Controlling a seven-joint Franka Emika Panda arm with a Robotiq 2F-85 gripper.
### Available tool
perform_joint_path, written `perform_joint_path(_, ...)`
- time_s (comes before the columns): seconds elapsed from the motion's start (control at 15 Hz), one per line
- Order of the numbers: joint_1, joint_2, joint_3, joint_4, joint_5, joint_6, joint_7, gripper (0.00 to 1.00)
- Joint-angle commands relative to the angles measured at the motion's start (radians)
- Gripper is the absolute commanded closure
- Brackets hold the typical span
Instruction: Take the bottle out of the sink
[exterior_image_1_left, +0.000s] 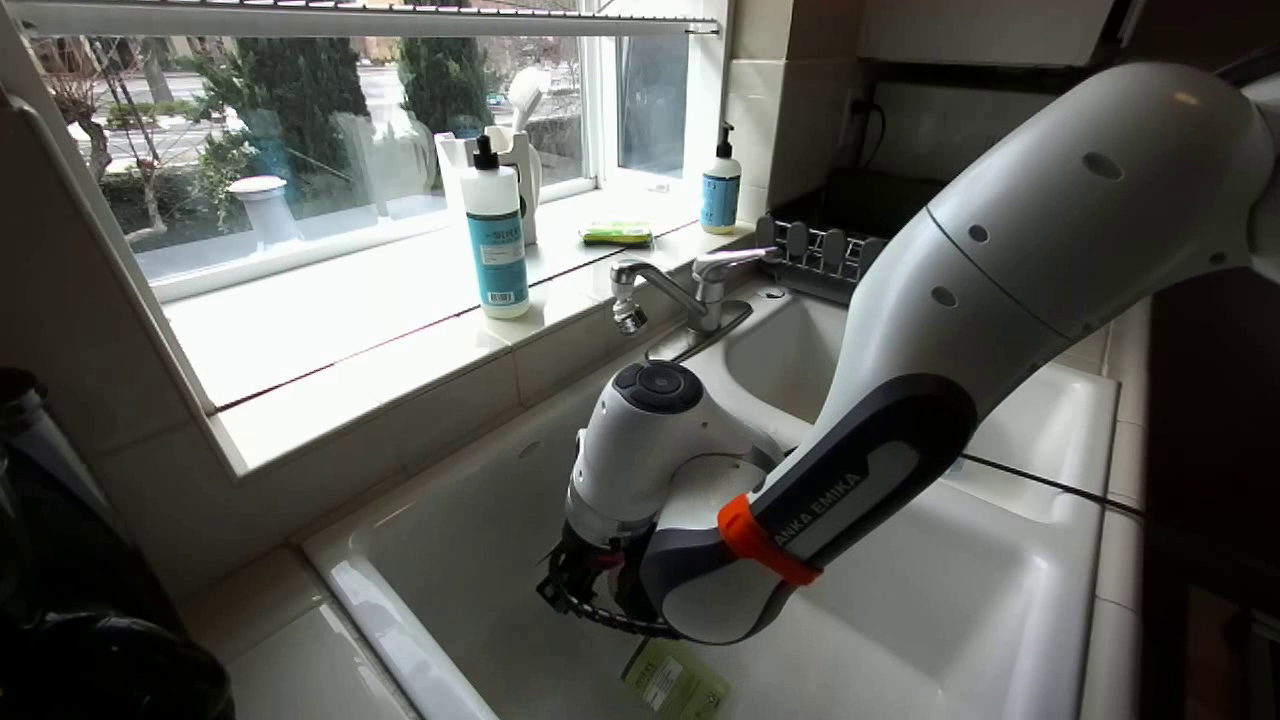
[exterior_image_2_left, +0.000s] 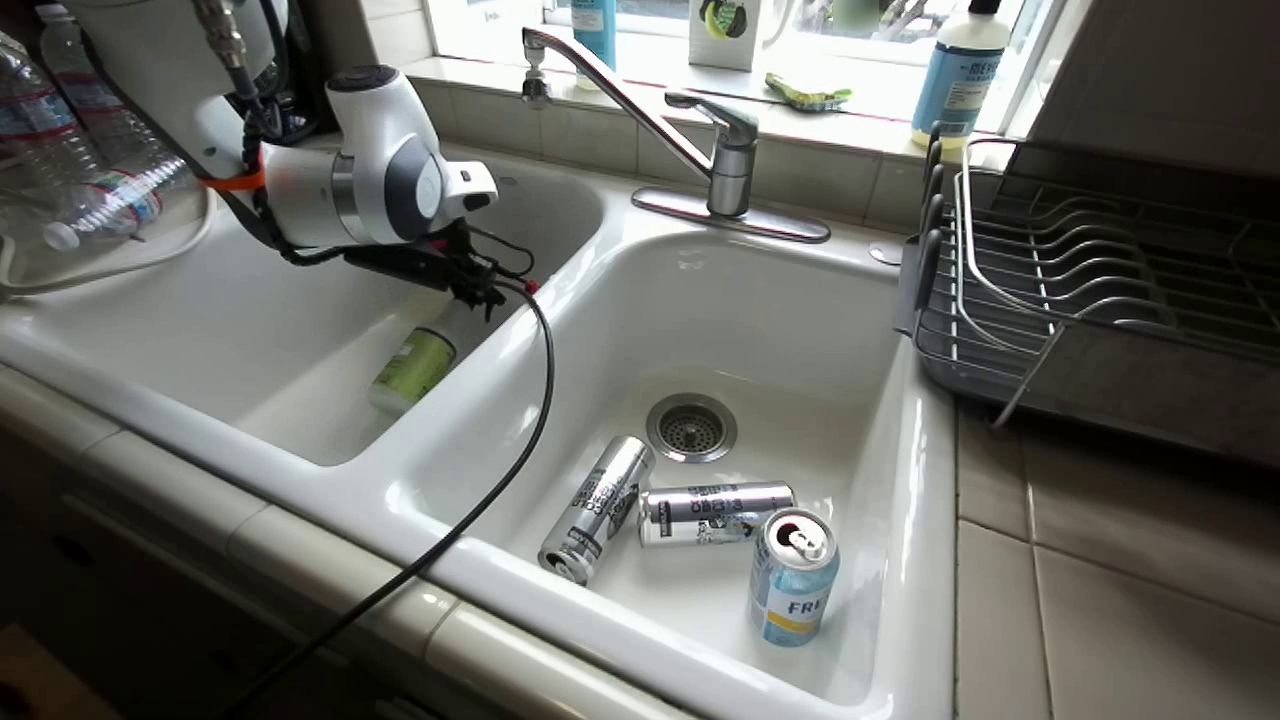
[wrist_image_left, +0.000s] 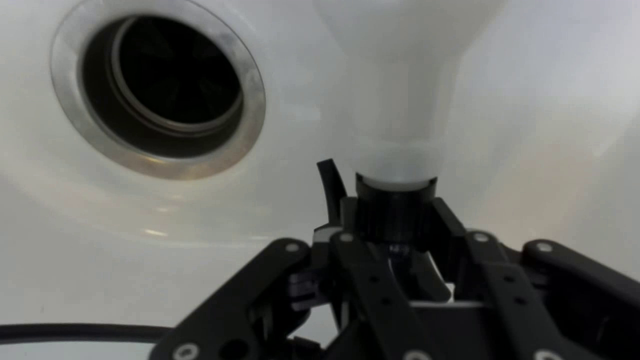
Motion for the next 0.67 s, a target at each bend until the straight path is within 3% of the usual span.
perform_joint_path(0.0, 0.019, -0.108, -0.024, -0.121, 0.046, 0.142, -0.015, 0.89)
perform_joint_path(0.6, -0.029, -0.321, 0.052, -0.32, 0.132, 0.432, -0.142, 0.89)
